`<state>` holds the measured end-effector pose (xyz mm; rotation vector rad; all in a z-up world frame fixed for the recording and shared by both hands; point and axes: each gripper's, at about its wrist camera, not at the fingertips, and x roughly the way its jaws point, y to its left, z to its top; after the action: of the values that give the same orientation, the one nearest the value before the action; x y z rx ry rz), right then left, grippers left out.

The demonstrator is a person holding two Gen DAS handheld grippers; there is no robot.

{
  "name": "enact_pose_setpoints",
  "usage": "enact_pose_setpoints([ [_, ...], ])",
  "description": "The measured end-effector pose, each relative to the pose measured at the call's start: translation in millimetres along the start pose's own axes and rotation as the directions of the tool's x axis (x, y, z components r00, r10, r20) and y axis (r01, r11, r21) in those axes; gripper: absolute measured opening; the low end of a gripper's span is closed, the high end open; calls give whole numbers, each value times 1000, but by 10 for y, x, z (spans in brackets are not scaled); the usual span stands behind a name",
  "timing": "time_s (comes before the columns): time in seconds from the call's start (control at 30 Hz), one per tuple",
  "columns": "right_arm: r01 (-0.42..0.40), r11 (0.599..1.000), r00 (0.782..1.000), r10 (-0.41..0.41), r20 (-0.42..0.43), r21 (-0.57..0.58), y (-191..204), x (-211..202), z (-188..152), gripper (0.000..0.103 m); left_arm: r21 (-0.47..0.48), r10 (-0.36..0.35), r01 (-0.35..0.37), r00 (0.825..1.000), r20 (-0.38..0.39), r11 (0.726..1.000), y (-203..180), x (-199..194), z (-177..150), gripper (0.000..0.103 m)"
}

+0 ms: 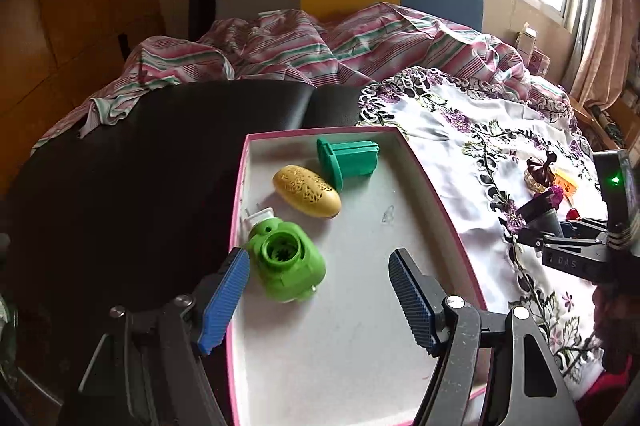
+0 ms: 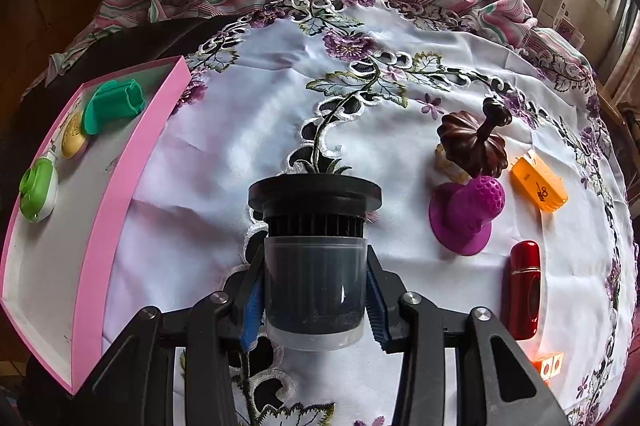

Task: Organize rigid objects
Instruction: 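Withdraw the left tool while the right tool carries the black cup toward the tray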

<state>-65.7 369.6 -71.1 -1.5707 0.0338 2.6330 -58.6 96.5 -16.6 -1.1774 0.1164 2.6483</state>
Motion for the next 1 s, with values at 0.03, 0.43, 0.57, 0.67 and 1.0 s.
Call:
enact_pose_setpoints([
  [0.03, 2, 1000, 1000, -2, 0, -3, 5, 3, -3, 43, 0, 6, -6, 1000, 4, 1000, 18, -33, -23, 73],
  [0.43, 20, 1000, 999, -21, -26, -16, 30, 72, -49, 43, -40, 35, -35, 999, -11, 999, 271, -142, -220, 73],
  [0.57, 25, 1000, 999, -26, -40, -18, 33, 110, -60, 43, -58, 37, -38, 999, -21, 998, 360, -144, -270, 73],
  [0.67, 29, 999, 999, -29, -40, -21, 38, 121, -67, 43, -69, 44, -46, 999, -24, 997, 420, -149, -301, 73],
  [1.0, 44, 999, 998, -45, -33, -31, 60, 128, -89, 43, -95, 55, -58, 998, -35, 994, 570, -167, -380, 73],
])
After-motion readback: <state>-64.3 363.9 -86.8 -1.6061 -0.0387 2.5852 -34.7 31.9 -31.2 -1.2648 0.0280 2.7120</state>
